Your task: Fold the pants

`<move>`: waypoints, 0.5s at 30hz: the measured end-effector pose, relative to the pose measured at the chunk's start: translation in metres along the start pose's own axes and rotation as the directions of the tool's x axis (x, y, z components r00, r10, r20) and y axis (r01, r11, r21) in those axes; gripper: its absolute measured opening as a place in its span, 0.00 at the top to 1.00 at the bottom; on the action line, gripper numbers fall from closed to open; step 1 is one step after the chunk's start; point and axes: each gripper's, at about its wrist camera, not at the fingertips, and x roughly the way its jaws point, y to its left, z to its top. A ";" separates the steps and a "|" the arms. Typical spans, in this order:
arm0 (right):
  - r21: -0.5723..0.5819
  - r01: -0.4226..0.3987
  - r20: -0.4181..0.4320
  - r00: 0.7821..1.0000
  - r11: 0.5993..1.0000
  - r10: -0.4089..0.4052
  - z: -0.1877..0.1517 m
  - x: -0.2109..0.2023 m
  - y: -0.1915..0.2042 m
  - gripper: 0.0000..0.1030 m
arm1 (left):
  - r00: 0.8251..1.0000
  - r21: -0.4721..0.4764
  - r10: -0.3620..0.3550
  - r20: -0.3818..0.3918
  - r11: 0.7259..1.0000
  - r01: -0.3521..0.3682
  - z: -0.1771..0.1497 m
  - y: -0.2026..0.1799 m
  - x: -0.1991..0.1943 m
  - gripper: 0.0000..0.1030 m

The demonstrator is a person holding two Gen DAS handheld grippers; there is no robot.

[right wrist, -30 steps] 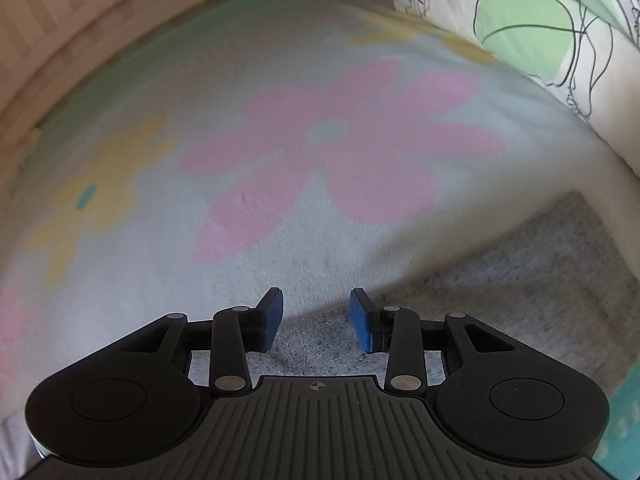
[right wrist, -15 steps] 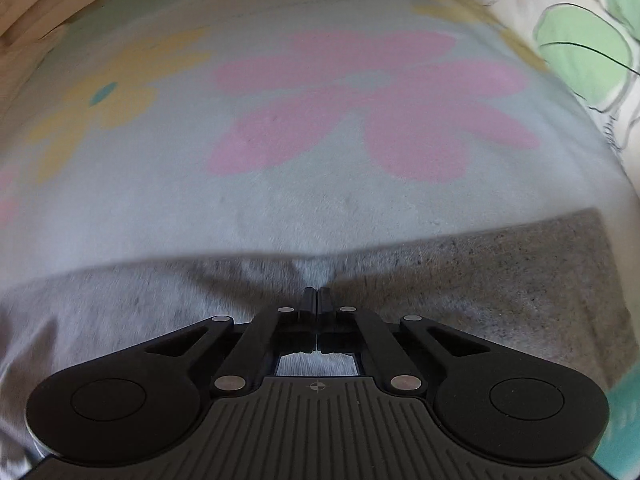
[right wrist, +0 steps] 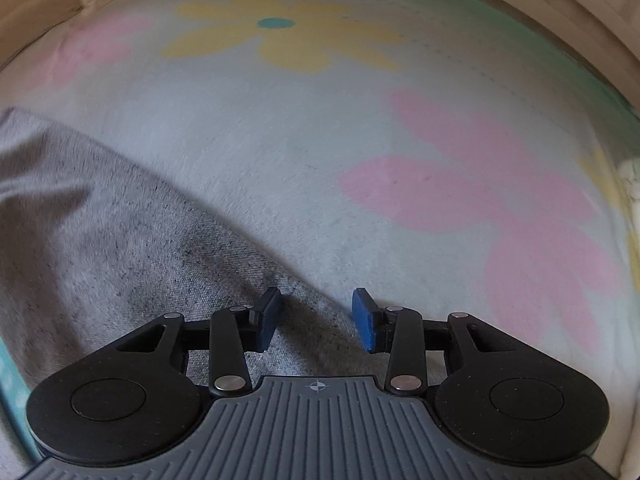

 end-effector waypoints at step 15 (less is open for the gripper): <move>-0.147 -0.031 0.125 0.991 0.989 0.050 -0.051 -0.100 0.056 0.95 | 1.000 -0.093 0.014 0.020 0.996 -0.013 0.016 0.029 0.010 0.26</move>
